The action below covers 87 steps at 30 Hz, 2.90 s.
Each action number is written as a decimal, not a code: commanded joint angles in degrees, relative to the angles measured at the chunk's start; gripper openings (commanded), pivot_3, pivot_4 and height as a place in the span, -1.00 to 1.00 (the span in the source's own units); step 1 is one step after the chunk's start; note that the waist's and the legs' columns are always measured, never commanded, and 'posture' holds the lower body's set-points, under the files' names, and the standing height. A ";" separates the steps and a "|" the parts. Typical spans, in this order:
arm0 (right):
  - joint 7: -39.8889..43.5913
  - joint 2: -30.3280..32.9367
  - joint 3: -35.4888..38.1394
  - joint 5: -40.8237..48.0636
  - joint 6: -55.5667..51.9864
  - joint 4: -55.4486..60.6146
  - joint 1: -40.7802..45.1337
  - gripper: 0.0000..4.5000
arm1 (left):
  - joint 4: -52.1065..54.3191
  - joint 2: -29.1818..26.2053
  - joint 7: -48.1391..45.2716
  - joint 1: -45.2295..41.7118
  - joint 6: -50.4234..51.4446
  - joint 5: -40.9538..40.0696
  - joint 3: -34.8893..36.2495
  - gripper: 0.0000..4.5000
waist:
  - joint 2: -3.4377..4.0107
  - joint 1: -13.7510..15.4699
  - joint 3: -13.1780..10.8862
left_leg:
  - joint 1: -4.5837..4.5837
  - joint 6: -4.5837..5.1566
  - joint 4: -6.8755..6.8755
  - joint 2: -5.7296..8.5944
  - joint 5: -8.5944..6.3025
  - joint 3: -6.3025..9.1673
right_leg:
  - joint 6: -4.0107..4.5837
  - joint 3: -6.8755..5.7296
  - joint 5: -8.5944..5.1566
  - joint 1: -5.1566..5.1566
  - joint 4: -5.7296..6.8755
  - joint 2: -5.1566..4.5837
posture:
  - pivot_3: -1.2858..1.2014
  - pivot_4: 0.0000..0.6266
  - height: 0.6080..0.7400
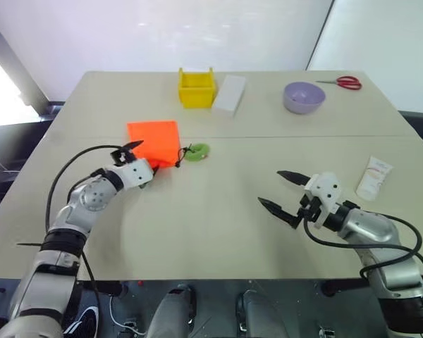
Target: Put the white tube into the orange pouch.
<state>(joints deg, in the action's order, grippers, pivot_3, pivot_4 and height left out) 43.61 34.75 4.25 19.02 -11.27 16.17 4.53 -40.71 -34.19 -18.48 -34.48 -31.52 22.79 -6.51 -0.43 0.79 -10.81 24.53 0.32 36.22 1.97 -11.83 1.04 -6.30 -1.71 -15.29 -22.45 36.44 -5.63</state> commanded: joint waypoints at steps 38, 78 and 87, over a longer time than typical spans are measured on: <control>-1.53 -1.88 -1.89 -1.08 0.61 2.60 2.19 1.00 | 13.33 5.75 -4.79 0.08 8.40 -5.25 -3.78 -0.97 | -0.01 -0.10 0.00 | -0.01 0.00 0.05 0.02 0.01 -0.03 | -0.01 0.05 0.01 -0.08 0.25 0.00 | 0.03 -0.52 1.00; -0.26 -1.76 -2.07 -2.23 3.70 -0.53 2.74 1.00 | 43.55 2.15 -19.04 2.14 33.58 -24.10 4.43 -0.97 | -0.01 -0.08 -0.01 | -0.02 -0.01 0.05 -0.02 0.01 -0.01 | 0.04 0.16 -0.01 -0.12 0.28 0.02 | 0.03 -0.52 1.00; 0.13 -1.07 -1.46 -2.31 3.82 -0.89 2.27 1.00 | 51.30 1.70 -27.10 9.40 38.28 -31.95 2.79 -0.97 | -0.01 -0.17 0.00 | -0.03 -0.01 0.03 -0.03 0.02 -0.02 | 0.05 0.24 -0.02 -0.11 0.22 0.01 | 0.03 -0.52 1.00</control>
<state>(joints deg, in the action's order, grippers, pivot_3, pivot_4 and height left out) 43.41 32.84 1.01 16.46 -8.41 14.24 6.88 7.99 -31.46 -44.30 -25.29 6.15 -8.04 -3.85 -0.44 0.62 -10.82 24.50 0.31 36.24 1.93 -11.82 1.02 -6.23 -1.47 -15.32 -22.57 36.66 -5.61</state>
